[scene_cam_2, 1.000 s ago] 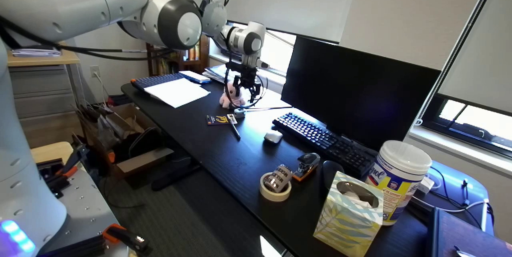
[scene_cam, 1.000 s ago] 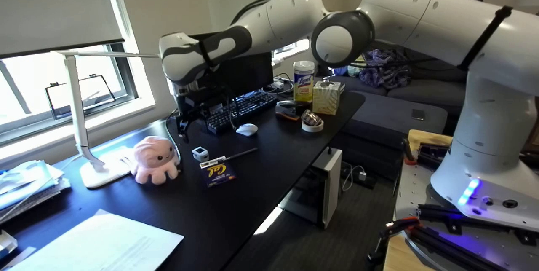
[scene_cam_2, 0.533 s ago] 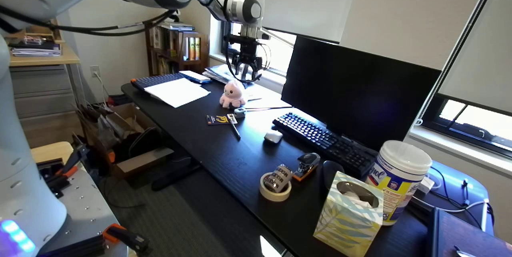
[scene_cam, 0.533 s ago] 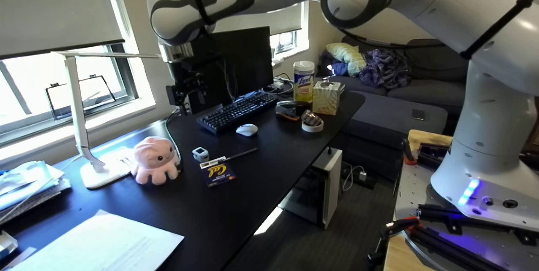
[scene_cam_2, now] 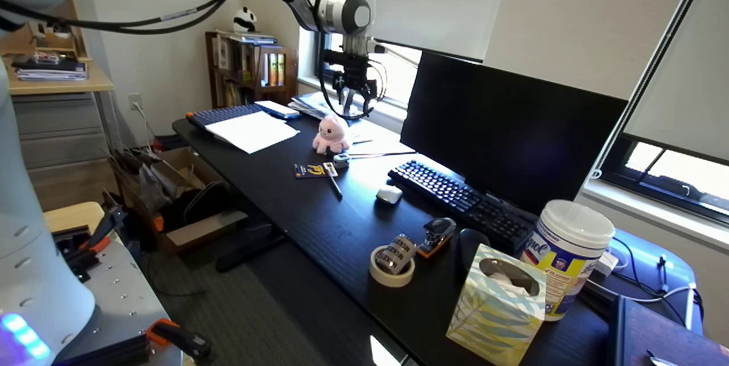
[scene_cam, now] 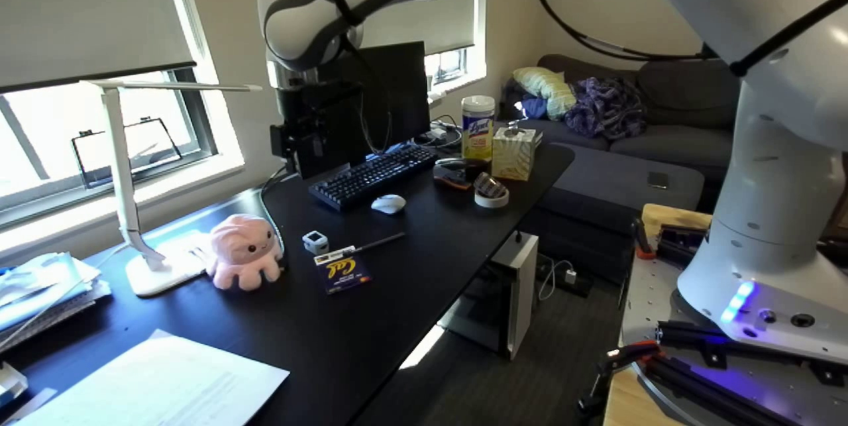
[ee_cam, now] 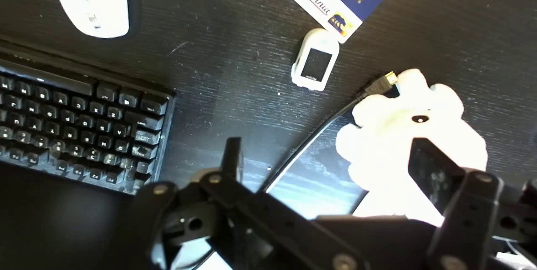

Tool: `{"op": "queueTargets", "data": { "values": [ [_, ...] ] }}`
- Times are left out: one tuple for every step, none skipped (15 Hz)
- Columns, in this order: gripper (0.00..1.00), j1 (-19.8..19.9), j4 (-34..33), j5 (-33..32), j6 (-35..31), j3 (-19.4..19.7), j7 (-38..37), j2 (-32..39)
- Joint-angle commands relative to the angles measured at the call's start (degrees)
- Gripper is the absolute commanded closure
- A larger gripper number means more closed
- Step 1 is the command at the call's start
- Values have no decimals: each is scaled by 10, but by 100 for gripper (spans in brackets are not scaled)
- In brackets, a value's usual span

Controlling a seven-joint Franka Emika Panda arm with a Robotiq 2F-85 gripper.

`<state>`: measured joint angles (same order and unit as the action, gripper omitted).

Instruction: Put the pulse oximeter nest to the octopus plush toy

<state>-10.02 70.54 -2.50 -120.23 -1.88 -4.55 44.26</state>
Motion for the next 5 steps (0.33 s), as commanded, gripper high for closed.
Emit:
{"op": "queueTargets", "data": {
  "values": [
    [0,6,22,1,-16,-6,8,-11],
    [0,10,46,3,-30,-9,15,-22],
    [0,12,61,3,-36,-11,19,-31],
    [0,14,71,4,-38,-12,20,-37],
    [0,14,76,4,-39,-13,20,-41]
  ]
}}
